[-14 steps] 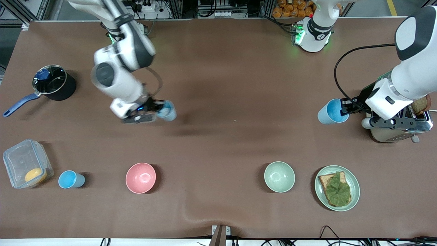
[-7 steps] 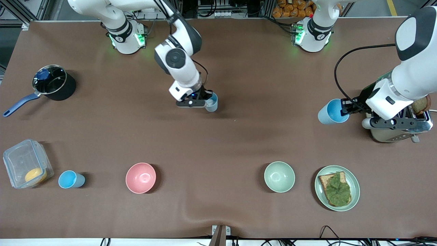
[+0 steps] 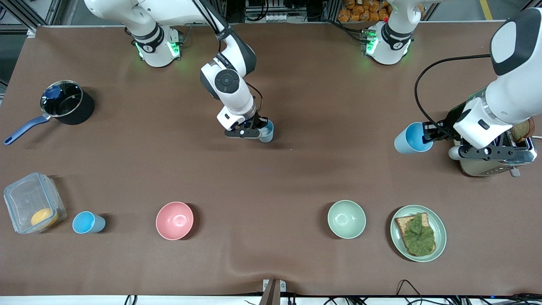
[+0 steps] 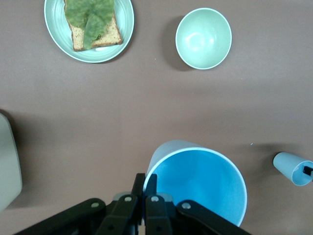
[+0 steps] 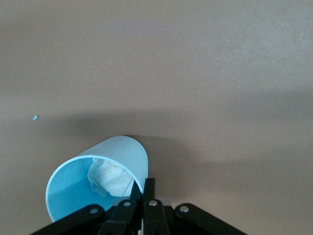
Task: Stack blue cups with both arms
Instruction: 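Carry the blue cup with the right gripper to the table center, then release the cup with the right gripper while the left gripper lifts its cup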
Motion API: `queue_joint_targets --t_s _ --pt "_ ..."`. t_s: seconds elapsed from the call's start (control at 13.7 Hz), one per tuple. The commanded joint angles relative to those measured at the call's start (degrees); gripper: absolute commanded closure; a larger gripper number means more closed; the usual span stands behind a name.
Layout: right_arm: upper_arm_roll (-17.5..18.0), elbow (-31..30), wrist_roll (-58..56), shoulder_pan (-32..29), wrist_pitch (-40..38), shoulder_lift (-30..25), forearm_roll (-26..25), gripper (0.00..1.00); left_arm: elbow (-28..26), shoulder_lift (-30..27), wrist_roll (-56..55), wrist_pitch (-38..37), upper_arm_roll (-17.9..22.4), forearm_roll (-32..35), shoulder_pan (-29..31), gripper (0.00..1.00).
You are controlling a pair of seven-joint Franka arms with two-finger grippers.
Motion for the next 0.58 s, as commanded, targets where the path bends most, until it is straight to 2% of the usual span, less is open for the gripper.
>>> queue_joint_targets --t_s 0.0,0.15,0.37,0.51 --pt "-0.3 1.0 1.8 -0.3 -1.1 -0.1 -1.0 0.0 1.0 0.2 0.4 -1.7 0.0 -1.1 0.4 1.0" --pt "-0.3 3.3 1.7 -2.1 -6.8 -1.5 -0.9 0.0 1.0 0.3 -0.1 -1.7 -0.3 -1.1 0.1 1.0" --pt "-0.6 12.8 1.4 -5.7 -23.8 -2.5 -0.9 0.0 1.3 0.4 -0.9 -1.5 -1.5 -1.1 -1.5 1.0" --pt "-0.6 17.0 1.0 -8.9 -31.1 -4.3 -0.9 0.0 1.4 0.8 -1.9 -0.7 -2.8 -1.1 -2.8 1.0"
